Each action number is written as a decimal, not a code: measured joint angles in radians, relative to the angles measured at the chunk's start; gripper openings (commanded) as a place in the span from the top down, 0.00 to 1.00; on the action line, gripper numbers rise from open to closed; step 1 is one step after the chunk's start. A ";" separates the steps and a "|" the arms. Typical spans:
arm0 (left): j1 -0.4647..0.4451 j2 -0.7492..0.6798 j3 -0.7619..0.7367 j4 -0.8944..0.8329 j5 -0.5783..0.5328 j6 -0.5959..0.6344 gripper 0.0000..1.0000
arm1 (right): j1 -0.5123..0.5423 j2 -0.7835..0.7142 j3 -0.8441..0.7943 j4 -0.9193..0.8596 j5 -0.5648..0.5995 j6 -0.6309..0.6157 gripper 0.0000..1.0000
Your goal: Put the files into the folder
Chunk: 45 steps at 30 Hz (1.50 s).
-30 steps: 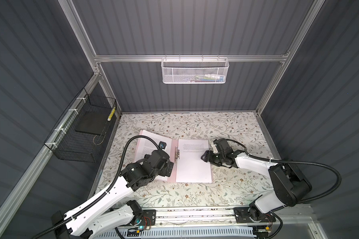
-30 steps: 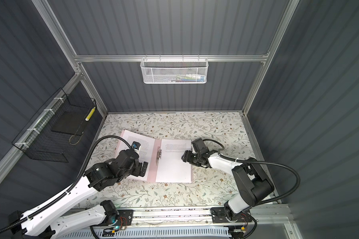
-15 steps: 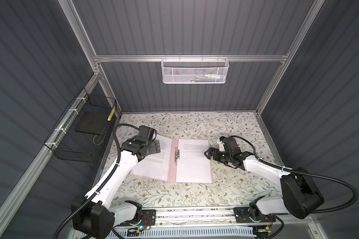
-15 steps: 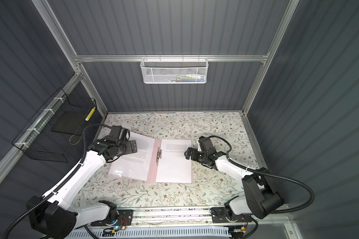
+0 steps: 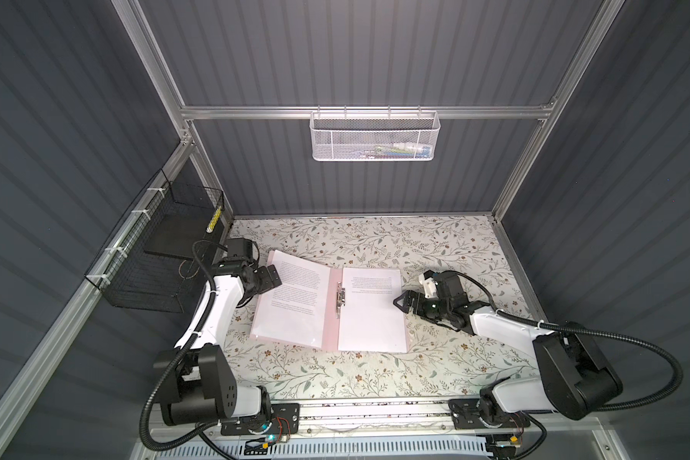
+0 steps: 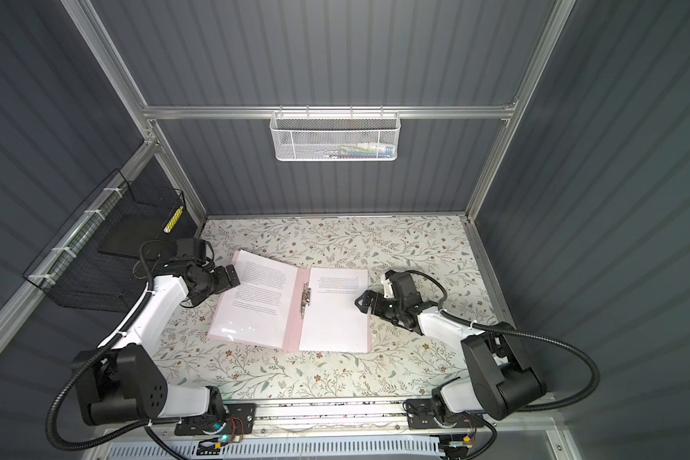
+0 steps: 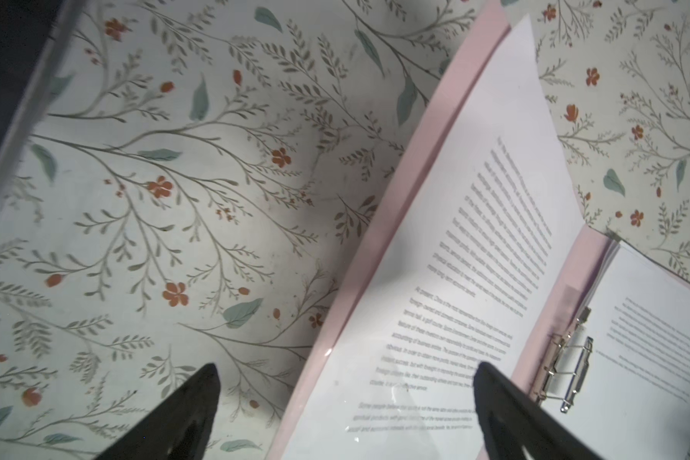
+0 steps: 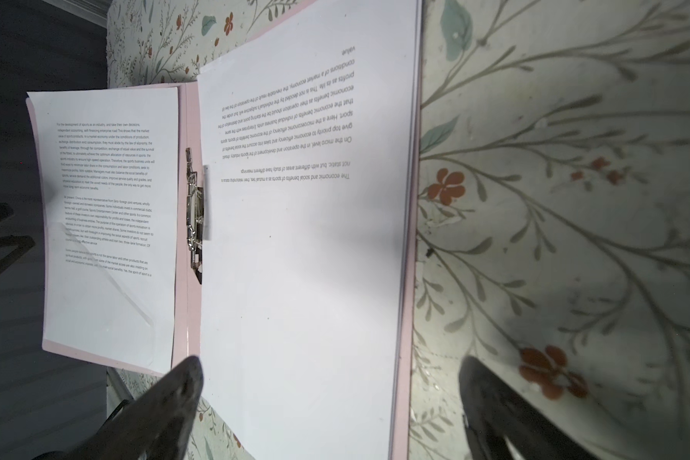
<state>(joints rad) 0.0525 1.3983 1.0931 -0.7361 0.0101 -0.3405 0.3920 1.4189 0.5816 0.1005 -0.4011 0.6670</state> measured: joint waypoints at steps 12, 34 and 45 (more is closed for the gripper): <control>-0.003 0.001 -0.082 0.046 0.211 0.019 0.00 | -0.041 0.058 0.000 0.081 -0.056 0.043 0.01; -0.211 -0.079 -0.193 0.210 0.494 -0.097 0.00 | -0.228 -0.117 0.179 -0.151 0.090 -0.105 0.01; -0.216 -0.061 -0.197 0.155 0.435 -0.036 0.00 | 0.033 0.345 0.467 -0.055 -0.167 -0.178 0.05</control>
<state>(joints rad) -0.1631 1.3373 0.8963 -0.5812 0.4446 -0.3763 0.4248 1.7641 1.0489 0.0460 -0.5686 0.4892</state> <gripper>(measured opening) 0.997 0.966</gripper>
